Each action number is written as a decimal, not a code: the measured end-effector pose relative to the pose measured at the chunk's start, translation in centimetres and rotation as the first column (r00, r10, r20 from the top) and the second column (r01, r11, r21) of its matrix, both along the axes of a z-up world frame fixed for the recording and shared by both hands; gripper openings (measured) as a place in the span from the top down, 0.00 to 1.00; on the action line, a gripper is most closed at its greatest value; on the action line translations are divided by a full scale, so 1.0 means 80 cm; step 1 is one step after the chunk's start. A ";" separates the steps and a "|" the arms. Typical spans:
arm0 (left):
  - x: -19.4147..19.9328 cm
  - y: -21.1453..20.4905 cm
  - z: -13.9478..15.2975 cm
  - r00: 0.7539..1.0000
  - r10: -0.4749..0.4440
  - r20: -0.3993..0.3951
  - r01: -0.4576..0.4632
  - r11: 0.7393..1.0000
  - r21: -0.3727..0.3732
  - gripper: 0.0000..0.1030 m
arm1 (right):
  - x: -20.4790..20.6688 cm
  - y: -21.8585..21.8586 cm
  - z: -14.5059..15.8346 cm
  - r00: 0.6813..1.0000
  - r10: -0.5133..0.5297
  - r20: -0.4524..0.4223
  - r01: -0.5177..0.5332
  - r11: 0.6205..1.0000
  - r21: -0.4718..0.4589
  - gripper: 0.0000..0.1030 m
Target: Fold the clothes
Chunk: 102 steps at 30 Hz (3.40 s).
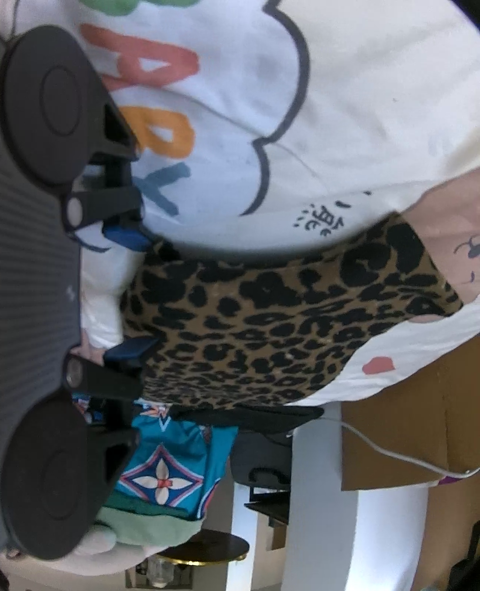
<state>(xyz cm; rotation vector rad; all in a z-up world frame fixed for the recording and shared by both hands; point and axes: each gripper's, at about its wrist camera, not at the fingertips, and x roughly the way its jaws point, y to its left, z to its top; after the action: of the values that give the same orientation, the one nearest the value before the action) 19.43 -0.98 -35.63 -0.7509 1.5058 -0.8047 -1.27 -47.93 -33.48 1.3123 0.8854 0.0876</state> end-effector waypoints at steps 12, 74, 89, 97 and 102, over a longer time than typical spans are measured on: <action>-0.006 0.014 -0.005 1.000 0.011 -0.021 -0.012 1.000 -0.013 0.67 | 0.003 0.000 0.003 0.999 0.032 -0.019 -0.033 0.998 -0.058 0.61; -0.078 0.015 0.020 0.974 -0.178 -0.139 0.188 0.980 0.063 0.92 | 0.042 0.024 0.068 0.986 0.161 0.044 -0.148 0.965 -0.217 0.91; -0.075 0.012 0.030 0.958 -0.259 -0.120 0.267 0.962 0.054 0.95 | 0.092 -0.019 0.089 0.993 0.103 0.061 -0.080 0.949 -0.305 0.92; -0.047 0.028 0.047 0.977 -0.209 -0.046 0.210 0.978 0.011 0.85 | 0.106 -0.038 0.094 0.997 0.067 0.041 -0.048 0.937 -0.346 0.92; -0.021 0.024 0.059 0.982 -0.189 0.026 0.189 0.982 0.014 0.85 | 0.086 -0.042 0.071 1.000 -0.003 0.004 0.005 0.952 -0.306 0.82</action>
<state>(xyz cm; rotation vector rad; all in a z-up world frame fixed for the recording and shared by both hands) 17.77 0.93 -30.91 -0.5917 1.5727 -0.9437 5.64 -51.32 -27.84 1.0232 0.8552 -0.0496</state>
